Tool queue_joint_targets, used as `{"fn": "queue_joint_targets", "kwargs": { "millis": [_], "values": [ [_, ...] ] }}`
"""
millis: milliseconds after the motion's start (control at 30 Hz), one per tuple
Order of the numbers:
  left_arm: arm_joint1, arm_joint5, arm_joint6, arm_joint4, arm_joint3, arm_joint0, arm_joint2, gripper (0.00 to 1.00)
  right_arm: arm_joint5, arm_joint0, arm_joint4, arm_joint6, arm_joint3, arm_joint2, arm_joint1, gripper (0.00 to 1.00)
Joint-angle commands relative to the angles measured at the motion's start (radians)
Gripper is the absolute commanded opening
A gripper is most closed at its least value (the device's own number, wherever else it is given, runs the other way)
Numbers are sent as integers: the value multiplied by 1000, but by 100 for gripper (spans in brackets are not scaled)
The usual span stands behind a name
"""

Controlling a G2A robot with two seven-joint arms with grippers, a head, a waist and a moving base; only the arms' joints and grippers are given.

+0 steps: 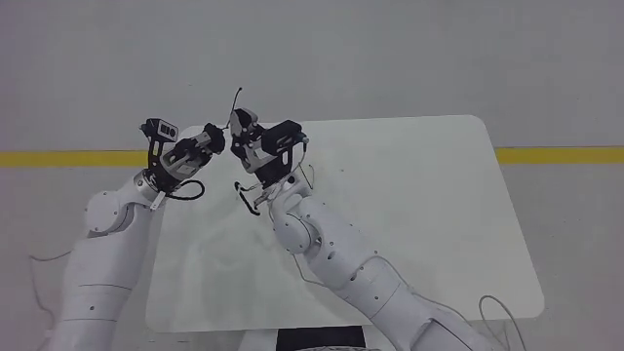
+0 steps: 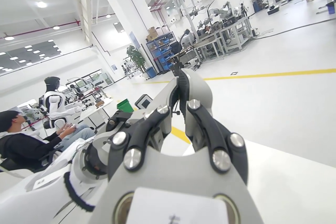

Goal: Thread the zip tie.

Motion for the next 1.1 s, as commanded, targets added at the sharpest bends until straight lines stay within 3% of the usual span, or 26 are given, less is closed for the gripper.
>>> {"fn": "queue_joint_targets", "kwargs": {
  "millis": [0, 1067],
  "values": [
    [0, 0, 0, 0, 0, 0, 0, 0, -1, -1, -5, 0, 0, 2, -1, 0],
    [0, 0, 0, 0, 0, 0, 0, 0, -18, -11, -39, 18, 18, 27, -14, 0]
  ]
}}
